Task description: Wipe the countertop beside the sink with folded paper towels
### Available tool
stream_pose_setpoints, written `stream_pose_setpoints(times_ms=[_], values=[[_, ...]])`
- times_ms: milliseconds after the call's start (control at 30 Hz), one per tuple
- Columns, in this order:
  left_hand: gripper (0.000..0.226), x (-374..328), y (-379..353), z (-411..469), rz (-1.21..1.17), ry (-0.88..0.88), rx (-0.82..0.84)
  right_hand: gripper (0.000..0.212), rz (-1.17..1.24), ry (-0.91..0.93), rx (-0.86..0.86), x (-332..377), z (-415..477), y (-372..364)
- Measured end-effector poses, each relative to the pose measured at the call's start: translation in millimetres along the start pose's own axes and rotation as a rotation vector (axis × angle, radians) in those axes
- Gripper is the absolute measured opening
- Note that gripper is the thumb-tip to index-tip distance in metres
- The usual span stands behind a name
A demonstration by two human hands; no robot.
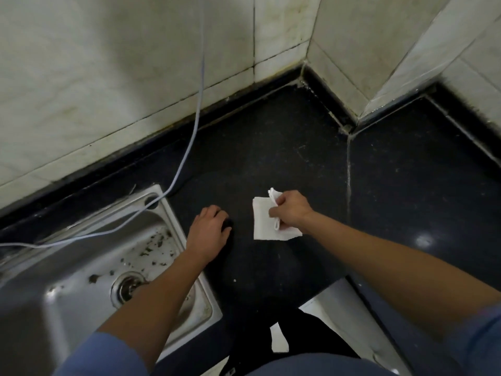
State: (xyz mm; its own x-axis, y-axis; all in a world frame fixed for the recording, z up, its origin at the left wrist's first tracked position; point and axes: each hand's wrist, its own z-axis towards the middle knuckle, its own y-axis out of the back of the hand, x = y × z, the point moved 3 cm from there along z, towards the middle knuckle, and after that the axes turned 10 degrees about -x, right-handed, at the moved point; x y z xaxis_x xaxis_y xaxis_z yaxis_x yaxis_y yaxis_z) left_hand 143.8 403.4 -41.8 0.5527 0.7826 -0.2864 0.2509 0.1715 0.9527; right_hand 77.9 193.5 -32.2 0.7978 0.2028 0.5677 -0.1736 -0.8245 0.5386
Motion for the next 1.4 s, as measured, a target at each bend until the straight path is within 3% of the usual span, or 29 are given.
stream_pose_setpoints(times_ms=[167,367,500,567,700,900,1100,1200,1300,1400], values=[[0.031,24.7,4.4,-15.6,-0.017,0.061,-0.02,0.028,-0.301,0.072,-0.03,5.0,10.5,-45.8],[0.033,22.5,3.1,-13.0,-0.032,0.059,-0.023,0.034,-0.359,0.18,-0.04,2.8,2.3,-48.1],[0.033,-15.9,0.9,-0.4,-0.084,-0.083,-0.038,0.026,-0.379,0.353,-0.212,-22.7,-22.4,-3.7],[0.036,-36.8,-4.6,6.2,-0.083,-0.183,-0.015,0.032,-0.459,0.413,-0.233,-42.4,-33.9,9.1],[0.052,-57.4,-26.5,13.1,0.05,-0.263,0.195,0.05,-0.663,0.481,-0.183,-71.3,-39.5,-1.1],[0.06,-54.8,-37.6,20.9,0.143,-0.297,0.279,0.01,-0.616,0.662,-0.381,-88.2,-30.6,-3.3],[0.06,-56.8,-41.1,23.7,0.142,-0.309,0.282,0.016,-0.61,0.799,-0.379,-88.7,-27.5,10.3],[0.061,-55.6,-41.2,24.1,0.141,-0.313,0.28,0.039,-0.718,0.869,-0.358,-63.3,-12.0,8.8],[0.06,-54.2,-42.9,23.0,0.147,-0.319,0.269,0.057,-0.928,0.771,-0.21,-57.8,4.4,8.9],[0.06,-52.7,-43.8,24.0,0.145,-0.318,0.277,0.06,-1.085,0.689,-0.114,-64.7,11.5,19.4]])
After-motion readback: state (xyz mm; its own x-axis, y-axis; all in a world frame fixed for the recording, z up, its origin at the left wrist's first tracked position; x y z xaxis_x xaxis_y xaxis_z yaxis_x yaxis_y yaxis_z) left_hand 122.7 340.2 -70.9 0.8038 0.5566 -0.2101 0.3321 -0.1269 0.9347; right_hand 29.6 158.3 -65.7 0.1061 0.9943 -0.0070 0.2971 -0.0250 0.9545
